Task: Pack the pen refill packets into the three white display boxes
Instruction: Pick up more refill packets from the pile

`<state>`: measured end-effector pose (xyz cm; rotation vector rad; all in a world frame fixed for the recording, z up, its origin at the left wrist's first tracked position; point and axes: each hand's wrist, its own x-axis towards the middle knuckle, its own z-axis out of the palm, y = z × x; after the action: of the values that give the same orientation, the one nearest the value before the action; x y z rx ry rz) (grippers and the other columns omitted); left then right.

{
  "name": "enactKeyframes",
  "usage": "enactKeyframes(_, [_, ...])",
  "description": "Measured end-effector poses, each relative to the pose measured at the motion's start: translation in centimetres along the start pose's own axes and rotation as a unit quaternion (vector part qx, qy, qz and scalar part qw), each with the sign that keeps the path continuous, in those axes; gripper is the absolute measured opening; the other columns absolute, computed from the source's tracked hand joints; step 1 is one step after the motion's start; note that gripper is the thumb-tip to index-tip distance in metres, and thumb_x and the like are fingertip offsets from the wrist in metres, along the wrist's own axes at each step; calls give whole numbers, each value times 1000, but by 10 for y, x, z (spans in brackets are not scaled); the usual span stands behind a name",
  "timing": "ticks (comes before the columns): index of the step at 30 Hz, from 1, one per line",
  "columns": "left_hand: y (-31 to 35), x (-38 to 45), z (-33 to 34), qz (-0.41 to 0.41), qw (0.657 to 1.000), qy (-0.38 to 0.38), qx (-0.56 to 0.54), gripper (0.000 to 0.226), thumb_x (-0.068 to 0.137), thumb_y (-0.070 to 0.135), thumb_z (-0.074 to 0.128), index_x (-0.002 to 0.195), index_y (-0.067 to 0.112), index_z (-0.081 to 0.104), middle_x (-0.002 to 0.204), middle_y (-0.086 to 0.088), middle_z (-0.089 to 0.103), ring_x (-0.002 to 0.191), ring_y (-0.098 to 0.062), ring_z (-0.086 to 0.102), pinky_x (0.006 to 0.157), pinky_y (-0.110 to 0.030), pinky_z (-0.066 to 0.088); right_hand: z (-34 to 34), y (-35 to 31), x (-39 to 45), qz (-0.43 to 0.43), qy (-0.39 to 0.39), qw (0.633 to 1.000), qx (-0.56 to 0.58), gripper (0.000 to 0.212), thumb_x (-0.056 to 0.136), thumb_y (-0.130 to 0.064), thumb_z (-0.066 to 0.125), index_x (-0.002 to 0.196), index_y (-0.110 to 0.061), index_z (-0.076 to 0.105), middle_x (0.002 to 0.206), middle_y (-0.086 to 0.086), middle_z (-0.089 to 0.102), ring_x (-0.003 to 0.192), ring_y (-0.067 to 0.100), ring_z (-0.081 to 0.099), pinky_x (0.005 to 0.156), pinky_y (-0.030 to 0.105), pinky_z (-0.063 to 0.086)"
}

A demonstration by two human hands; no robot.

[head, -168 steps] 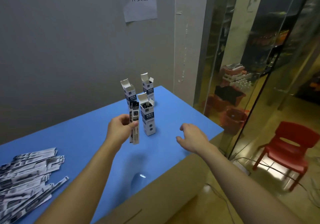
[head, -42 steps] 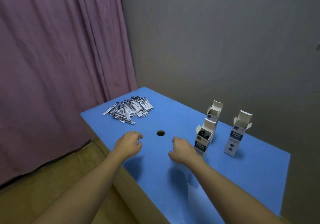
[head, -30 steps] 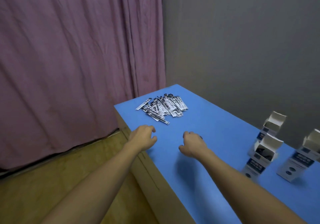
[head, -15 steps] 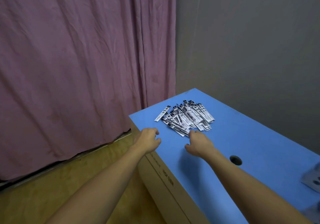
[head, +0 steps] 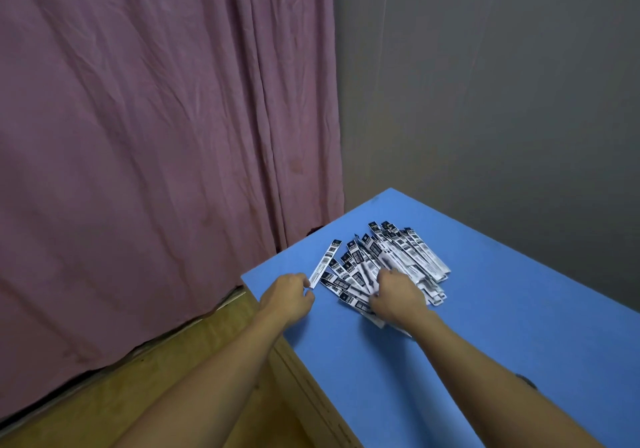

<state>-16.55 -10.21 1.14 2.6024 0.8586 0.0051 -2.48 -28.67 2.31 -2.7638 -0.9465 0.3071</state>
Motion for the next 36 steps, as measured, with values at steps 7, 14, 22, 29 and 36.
enactKeyframes(7, [5, 50, 9, -11, 1000, -11, -4, 21, 97, 26, 52, 112, 17, 64, 110, -2, 63, 98, -23, 60, 73, -33, 48, -2, 5, 45, 18, 8, 1000, 14, 32, 87, -24, 57, 115, -11, 53, 110, 7, 58, 100, 24, 56, 77, 35, 52])
enactKeyframes(14, [14, 91, 16, -17, 1000, 0, -3, 24, 98, 33, 54, 105, 11, 60, 110, -7, 58, 98, -28, 59, 82, -41, 55, -3, 12, 65, 41, 29, 998, 27, 28, 90, -24, 57, 115, -13, 54, 109, 4, 58, 95, 19, 57, 82, 36, 56])
enactKeyframes(22, [27, 124, 27, -7, 999, -30, 12, 38, 93, 32, 71, 117, 8, 54, 119, -11, 56, 110, -31, 58, 85, -40, 50, -11, 20, 75, 86, 60, 994, 36, 26, 91, -21, 55, 115, -11, 55, 111, 7, 56, 93, 19, 50, 73, 28, 43])
enactKeyframes(29, [29, 126, 23, -51, 996, -73, -3, 7, 90, 6, 57, 96, 8, 56, 111, -13, 64, 99, -31, 66, 68, -34, 49, -8, 19, 76, 90, 64, 993, 36, 29, 91, -22, 54, 118, -9, 55, 115, 9, 57, 97, 21, 52, 77, 31, 47])
enactKeyframes(36, [29, 114, 6, -91, 992, -78, -43, 8, 87, 14, 61, 93, 9, 61, 101, -9, 64, 94, -25, 67, 53, -28, 40, -11, 12, 76, 78, 65, 994, 29, 28, 90, -21, 55, 117, -11, 55, 113, 7, 57, 92, 20, 50, 73, 29, 42])
